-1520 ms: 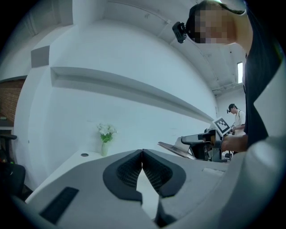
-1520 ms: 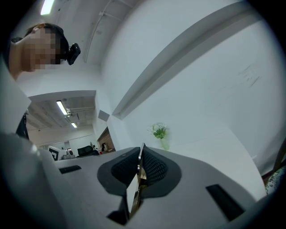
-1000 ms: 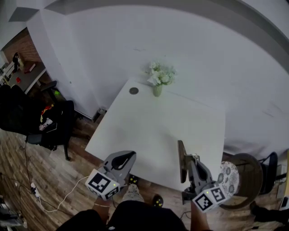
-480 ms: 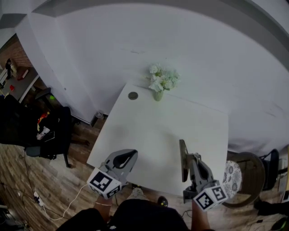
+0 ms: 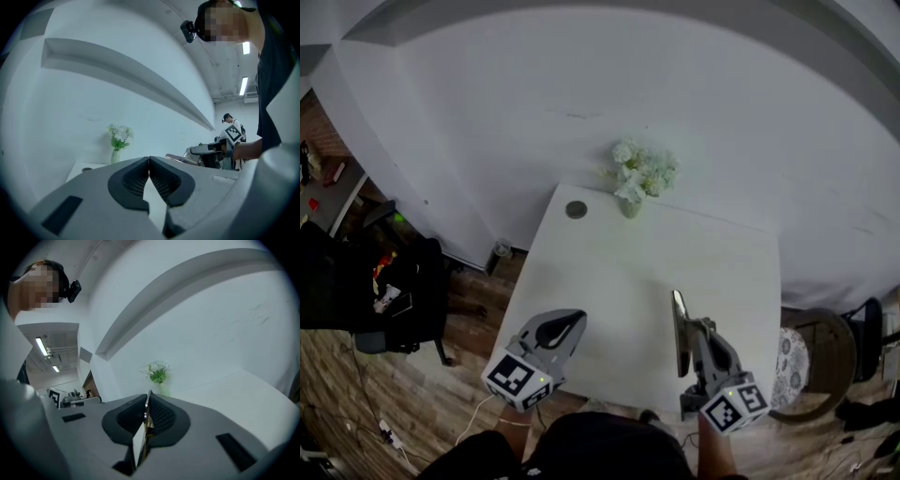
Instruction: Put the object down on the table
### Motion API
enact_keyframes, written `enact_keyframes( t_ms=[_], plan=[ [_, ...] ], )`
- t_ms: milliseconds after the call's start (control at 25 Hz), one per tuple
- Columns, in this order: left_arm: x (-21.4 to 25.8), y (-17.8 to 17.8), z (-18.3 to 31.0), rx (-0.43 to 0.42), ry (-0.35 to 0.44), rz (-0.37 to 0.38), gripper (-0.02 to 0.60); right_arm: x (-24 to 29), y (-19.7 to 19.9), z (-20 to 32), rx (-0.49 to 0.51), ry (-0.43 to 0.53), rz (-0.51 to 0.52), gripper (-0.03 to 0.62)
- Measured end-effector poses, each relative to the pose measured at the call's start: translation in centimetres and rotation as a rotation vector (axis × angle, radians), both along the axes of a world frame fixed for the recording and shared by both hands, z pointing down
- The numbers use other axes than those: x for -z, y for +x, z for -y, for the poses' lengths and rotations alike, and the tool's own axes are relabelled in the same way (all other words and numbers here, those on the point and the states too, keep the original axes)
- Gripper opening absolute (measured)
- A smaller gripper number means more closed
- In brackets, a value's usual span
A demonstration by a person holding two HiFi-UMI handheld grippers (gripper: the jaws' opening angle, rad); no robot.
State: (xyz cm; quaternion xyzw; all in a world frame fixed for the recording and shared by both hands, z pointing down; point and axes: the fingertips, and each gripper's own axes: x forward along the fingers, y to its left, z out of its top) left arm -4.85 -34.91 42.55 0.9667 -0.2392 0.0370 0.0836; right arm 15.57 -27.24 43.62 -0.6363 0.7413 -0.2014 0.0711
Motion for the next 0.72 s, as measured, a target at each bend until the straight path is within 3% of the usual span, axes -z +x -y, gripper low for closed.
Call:
enact_keyframes(
  t_ms=[720],
  plan=[
    [-1.5, -1.7, 1.8, 0.011, -0.015, 0.007, -0.002, -4.9, -1.4, 2.4, 0.014, -0.099, 0.011, 0.012]
  ],
)
